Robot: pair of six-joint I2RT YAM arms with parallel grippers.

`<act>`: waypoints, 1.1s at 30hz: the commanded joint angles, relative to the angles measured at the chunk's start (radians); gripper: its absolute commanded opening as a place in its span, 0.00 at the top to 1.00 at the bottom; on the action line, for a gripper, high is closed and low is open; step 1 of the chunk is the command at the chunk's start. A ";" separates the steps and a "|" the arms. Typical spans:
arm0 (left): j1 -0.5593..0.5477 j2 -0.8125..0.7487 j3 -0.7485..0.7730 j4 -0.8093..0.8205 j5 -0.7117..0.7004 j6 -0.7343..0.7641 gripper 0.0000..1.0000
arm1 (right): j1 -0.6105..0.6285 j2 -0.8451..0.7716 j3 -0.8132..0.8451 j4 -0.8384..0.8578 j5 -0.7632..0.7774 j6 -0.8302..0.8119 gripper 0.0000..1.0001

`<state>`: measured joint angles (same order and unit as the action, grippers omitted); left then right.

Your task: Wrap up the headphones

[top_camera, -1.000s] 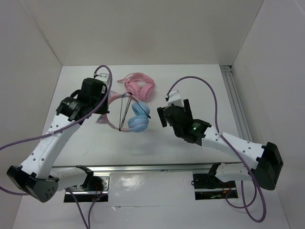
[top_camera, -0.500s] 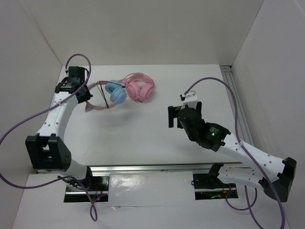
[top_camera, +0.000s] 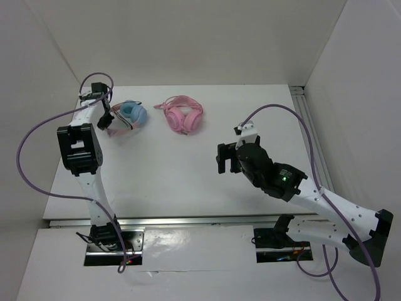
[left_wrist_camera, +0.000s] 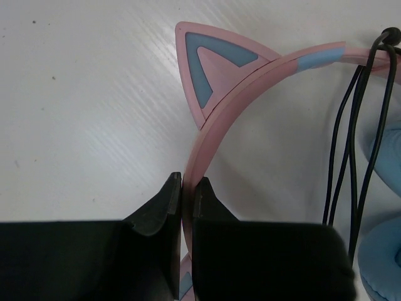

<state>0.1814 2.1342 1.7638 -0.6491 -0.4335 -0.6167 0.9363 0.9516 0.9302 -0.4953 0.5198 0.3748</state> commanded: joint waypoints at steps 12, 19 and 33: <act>-0.011 0.141 0.102 0.103 0.068 -0.083 0.83 | 0.022 0.027 0.018 0.044 -0.043 -0.002 0.01; -0.011 0.087 0.057 0.103 0.150 -0.115 0.29 | 0.051 0.007 0.039 0.035 -0.052 0.007 0.01; 0.009 -0.396 -0.165 0.069 0.474 -0.106 0.00 | 0.081 0.007 0.217 -0.148 0.066 -0.002 0.01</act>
<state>0.1757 1.8961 1.6585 -0.5629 -0.1402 -0.7219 1.0023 0.9783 1.0519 -0.5461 0.4961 0.3737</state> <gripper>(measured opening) 0.997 0.991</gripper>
